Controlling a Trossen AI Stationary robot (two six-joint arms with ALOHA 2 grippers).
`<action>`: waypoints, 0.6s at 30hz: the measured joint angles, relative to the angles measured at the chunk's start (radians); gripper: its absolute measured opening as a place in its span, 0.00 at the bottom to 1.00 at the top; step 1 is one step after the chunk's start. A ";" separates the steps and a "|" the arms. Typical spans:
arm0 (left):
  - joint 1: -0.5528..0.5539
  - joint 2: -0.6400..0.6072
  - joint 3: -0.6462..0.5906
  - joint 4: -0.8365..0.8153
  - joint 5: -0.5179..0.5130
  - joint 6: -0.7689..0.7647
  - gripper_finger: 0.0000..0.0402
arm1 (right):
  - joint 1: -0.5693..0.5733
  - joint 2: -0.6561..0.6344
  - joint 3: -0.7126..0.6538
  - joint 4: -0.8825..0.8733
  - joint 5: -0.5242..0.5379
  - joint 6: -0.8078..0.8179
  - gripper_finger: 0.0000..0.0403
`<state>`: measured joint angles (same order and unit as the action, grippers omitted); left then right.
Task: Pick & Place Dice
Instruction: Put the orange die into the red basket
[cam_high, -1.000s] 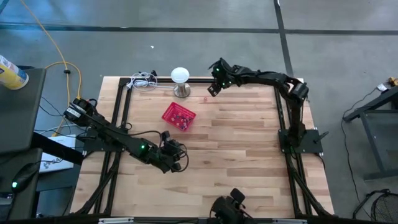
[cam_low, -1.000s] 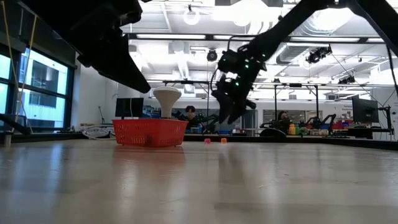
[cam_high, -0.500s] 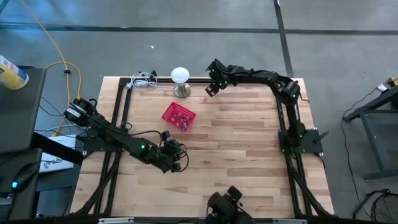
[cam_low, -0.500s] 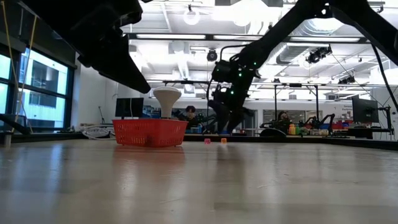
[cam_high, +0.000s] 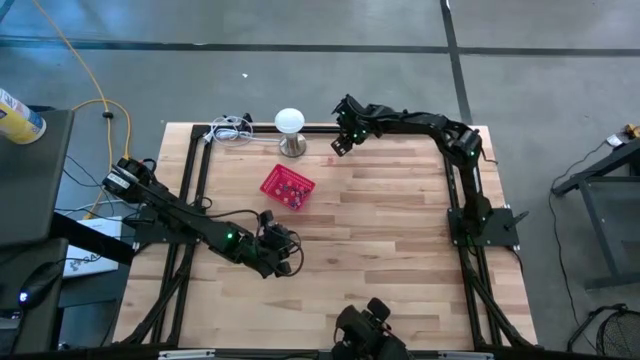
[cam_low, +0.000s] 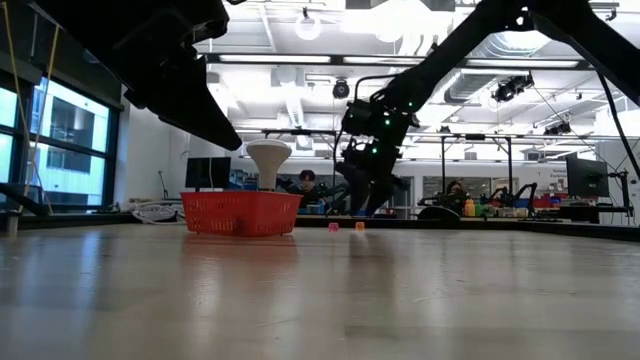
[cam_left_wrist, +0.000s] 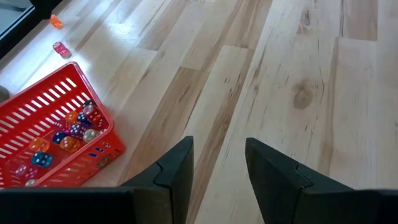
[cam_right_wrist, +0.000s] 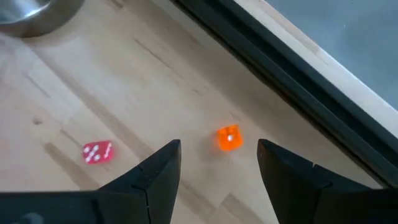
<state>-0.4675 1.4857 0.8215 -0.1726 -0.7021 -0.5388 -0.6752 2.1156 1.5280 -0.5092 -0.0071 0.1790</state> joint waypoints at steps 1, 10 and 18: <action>0.000 0.000 0.000 0.001 0.000 0.000 0.35 | 0.002 0.003 0.000 0.004 0.000 -0.003 0.50; 0.000 0.000 0.000 0.005 -0.001 0.000 0.35 | -0.019 0.038 -0.001 0.028 -0.016 -0.003 0.50; 0.000 0.000 0.000 0.004 -0.001 0.000 0.35 | -0.019 0.037 -0.001 0.046 -0.011 -0.025 0.50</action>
<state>-0.4675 1.4857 0.8211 -0.1688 -0.7033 -0.5385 -0.6937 2.1525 1.5272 -0.4634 -0.0176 0.1543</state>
